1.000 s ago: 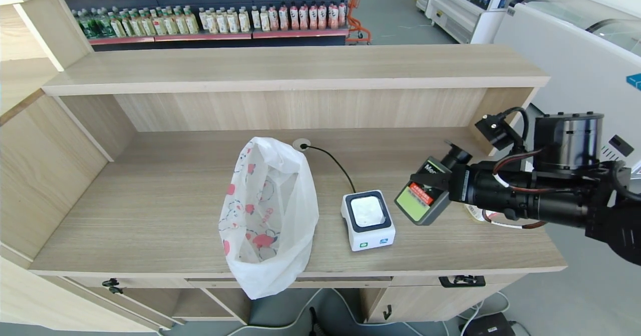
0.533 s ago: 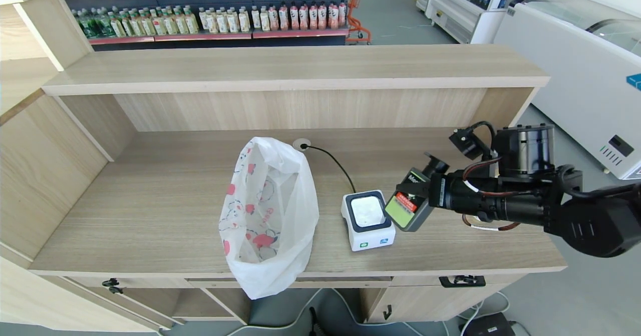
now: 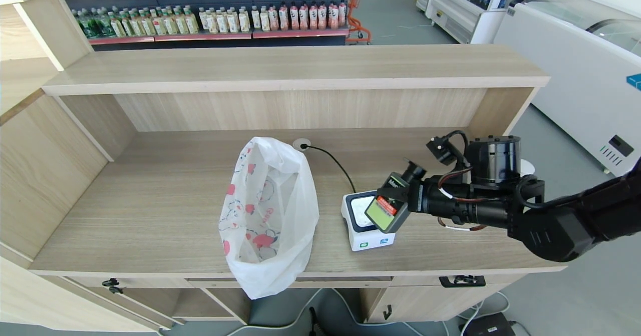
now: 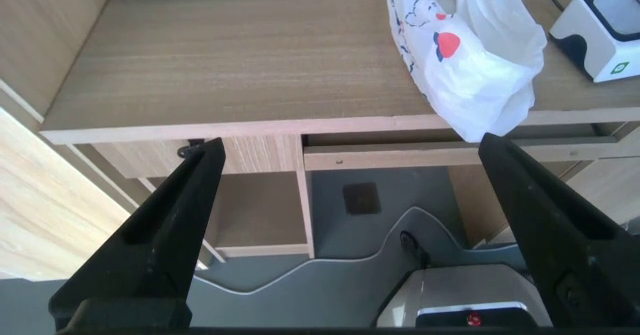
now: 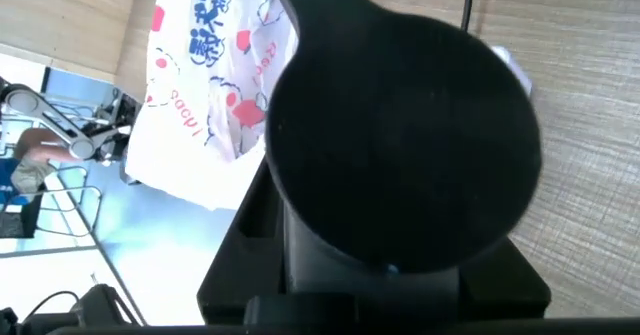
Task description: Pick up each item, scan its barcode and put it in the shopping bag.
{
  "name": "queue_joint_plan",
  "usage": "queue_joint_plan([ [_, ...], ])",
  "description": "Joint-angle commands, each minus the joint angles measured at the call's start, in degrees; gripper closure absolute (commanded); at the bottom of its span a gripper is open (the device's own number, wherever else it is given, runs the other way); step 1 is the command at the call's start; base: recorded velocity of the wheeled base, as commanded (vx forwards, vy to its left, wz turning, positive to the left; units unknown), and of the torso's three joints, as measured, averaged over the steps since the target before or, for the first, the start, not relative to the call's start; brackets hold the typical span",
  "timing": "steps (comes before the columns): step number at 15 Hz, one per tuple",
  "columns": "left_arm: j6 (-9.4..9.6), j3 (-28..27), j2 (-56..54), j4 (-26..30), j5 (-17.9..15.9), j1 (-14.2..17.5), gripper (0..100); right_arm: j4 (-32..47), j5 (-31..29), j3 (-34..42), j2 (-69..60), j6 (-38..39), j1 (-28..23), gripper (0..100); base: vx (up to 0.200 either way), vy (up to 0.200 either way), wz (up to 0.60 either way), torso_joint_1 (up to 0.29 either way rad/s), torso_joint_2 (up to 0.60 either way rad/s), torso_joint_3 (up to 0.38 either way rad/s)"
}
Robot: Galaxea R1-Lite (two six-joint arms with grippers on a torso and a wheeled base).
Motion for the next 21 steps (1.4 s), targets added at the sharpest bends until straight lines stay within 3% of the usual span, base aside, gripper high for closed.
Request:
queue_joint_plan([
  [1,0.09,0.0,0.0,0.0,0.0,0.0,0,0.0,0.3,-1.0,1.5,0.0,0.5,100,0.0,0.0,0.0,0.0,0.0,0.0],
  [21,0.0,0.0,0.0,0.0,0.0,0.0,0,-3.8,-0.4,-2.4,5.0,-2.5,2.2,100,0.0,0.0,0.0,0.0,0.0,0.0],
])
